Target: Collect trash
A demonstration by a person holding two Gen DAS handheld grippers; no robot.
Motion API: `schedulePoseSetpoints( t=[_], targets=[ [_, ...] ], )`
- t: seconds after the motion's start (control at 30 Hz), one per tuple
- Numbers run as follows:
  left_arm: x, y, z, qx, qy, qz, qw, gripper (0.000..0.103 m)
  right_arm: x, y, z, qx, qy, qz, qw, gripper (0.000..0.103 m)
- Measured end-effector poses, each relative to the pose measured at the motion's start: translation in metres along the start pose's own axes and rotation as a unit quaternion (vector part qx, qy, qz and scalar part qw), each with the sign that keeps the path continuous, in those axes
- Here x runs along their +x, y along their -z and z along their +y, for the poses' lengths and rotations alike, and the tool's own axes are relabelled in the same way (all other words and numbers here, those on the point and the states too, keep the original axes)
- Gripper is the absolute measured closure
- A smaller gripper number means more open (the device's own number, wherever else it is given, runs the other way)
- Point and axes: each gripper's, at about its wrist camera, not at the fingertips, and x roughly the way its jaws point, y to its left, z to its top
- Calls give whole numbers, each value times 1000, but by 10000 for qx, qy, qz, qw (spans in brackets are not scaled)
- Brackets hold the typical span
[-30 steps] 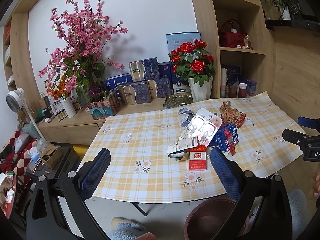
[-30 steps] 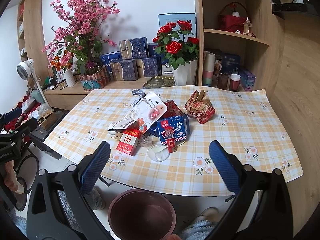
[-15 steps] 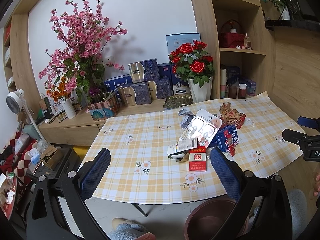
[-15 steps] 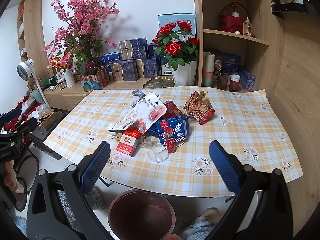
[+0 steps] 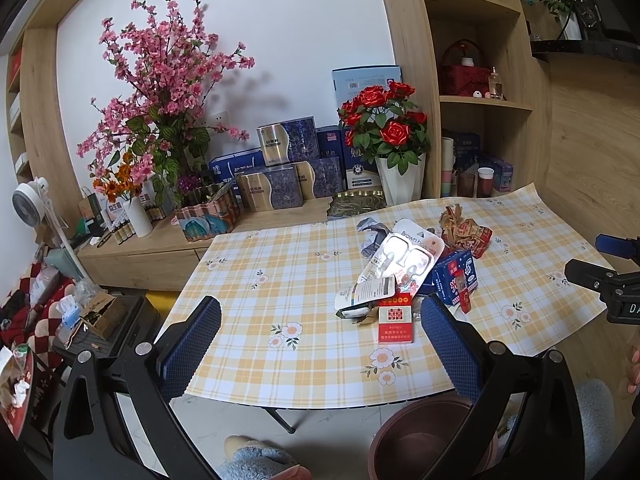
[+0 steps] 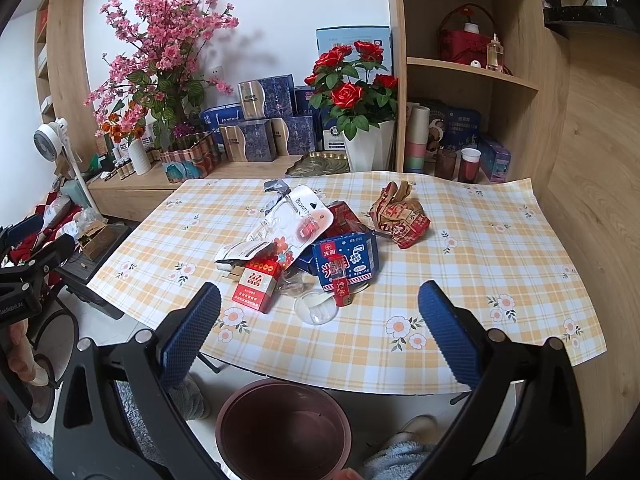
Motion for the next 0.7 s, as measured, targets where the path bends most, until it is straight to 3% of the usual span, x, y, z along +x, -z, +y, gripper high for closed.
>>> schedulePoseSetpoints(
  t=[0.5, 0.57, 0.7],
  targets=[
    [2, -4, 2, -72, 60, 19, 10000, 5, 3, -2, -2, 14, 18, 28, 10000, 6],
    [3, -4, 0, 46, -59, -28, 10000, 5, 4, -1, -4, 29, 31, 34, 10000, 6],
    [10, 0, -1, 108, 121, -40, 9999, 5, 10, 2, -9, 96, 27, 49, 9999, 6]
  ],
)
